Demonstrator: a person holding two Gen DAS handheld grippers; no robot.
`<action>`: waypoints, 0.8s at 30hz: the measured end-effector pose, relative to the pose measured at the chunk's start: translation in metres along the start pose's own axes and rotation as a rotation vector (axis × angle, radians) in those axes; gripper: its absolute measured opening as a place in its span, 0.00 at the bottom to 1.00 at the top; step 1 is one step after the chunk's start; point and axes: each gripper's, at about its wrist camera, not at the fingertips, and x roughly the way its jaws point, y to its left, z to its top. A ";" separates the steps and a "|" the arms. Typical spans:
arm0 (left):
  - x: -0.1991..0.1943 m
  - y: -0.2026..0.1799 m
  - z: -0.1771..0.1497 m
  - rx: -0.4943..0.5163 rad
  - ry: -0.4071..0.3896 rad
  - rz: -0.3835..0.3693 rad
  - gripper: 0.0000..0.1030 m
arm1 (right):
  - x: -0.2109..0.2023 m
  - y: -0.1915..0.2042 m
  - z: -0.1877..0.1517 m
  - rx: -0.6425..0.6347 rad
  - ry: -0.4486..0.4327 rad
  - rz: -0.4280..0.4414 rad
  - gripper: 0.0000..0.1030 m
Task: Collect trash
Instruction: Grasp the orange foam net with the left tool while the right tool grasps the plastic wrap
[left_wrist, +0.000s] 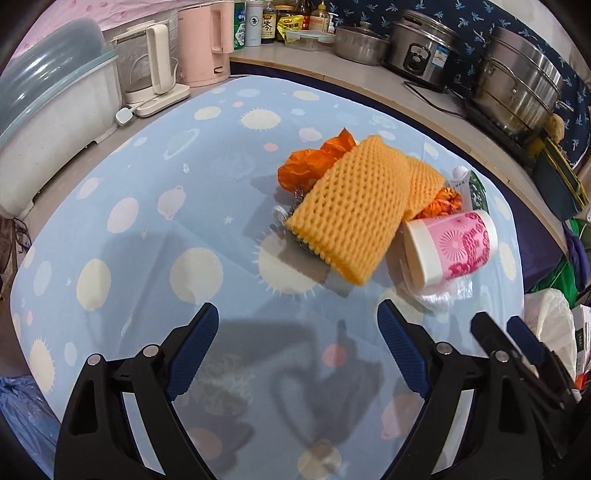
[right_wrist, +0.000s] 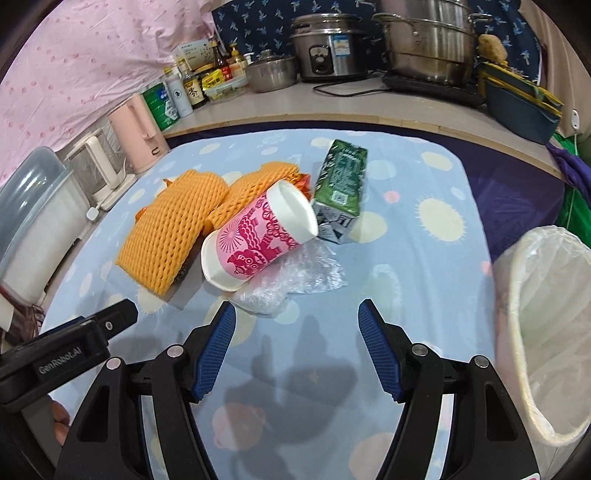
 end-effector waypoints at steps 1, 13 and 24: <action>0.002 0.001 0.002 -0.001 0.000 -0.004 0.81 | 0.006 0.003 0.001 -0.002 0.009 0.005 0.65; 0.028 -0.001 0.029 -0.008 -0.009 -0.020 0.85 | 0.055 0.014 0.010 -0.004 0.042 0.017 0.61; 0.038 -0.017 0.031 0.048 0.038 -0.082 0.31 | 0.058 0.008 0.001 -0.014 0.073 0.034 0.23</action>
